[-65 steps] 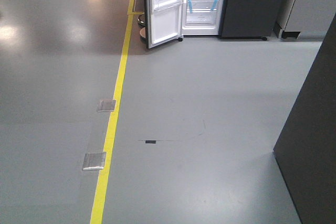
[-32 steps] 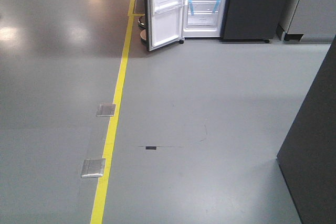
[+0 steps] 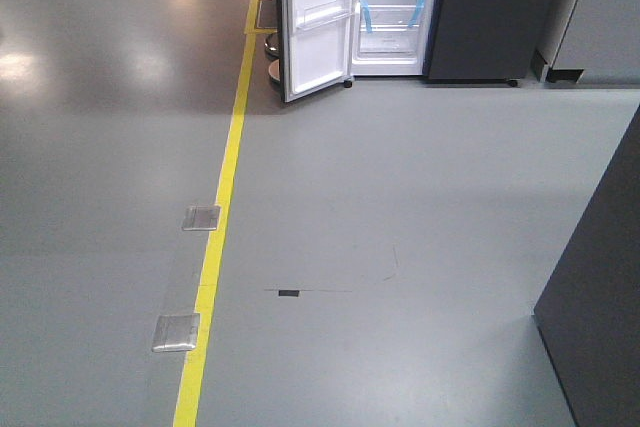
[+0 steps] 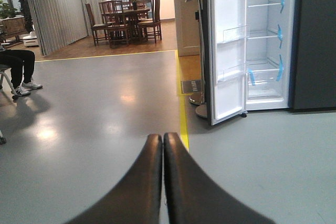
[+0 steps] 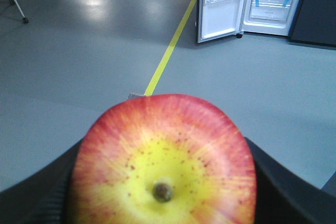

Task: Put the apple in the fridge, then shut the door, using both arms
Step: 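Continue driving closer to the open refrigerator with apple held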

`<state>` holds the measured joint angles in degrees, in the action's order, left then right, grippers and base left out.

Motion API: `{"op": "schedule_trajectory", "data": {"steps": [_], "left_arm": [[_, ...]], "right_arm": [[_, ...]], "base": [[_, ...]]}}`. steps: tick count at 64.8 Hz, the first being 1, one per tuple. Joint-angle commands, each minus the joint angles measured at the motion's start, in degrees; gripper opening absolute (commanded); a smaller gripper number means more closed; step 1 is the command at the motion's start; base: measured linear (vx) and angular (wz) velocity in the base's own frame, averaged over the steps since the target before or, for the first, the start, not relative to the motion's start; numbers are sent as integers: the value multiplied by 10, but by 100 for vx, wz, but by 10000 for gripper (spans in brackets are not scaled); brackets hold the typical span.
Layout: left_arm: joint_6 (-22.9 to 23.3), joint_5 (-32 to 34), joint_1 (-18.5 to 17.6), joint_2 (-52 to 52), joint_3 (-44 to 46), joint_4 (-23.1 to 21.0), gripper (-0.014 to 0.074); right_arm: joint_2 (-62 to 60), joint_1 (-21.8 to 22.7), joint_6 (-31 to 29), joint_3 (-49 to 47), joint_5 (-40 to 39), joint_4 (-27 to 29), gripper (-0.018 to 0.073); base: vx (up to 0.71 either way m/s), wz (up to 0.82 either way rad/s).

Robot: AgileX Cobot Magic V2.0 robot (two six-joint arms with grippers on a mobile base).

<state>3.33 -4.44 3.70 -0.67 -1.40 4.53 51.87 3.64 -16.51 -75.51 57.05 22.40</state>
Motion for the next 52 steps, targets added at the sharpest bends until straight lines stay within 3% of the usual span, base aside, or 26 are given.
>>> {"op": "schedule_trajectory", "data": {"steps": [1,52], "left_arm": [[5,41,-3,-9,-16,-4,-6],[5,41,-3,-9,-16,-4,-6]], "right_arm": [[-4,2,-4,-14,-46,15,43],[-4,2,-4,-14,-46,15,43]], "base": [[8,0],[10,0]]}}
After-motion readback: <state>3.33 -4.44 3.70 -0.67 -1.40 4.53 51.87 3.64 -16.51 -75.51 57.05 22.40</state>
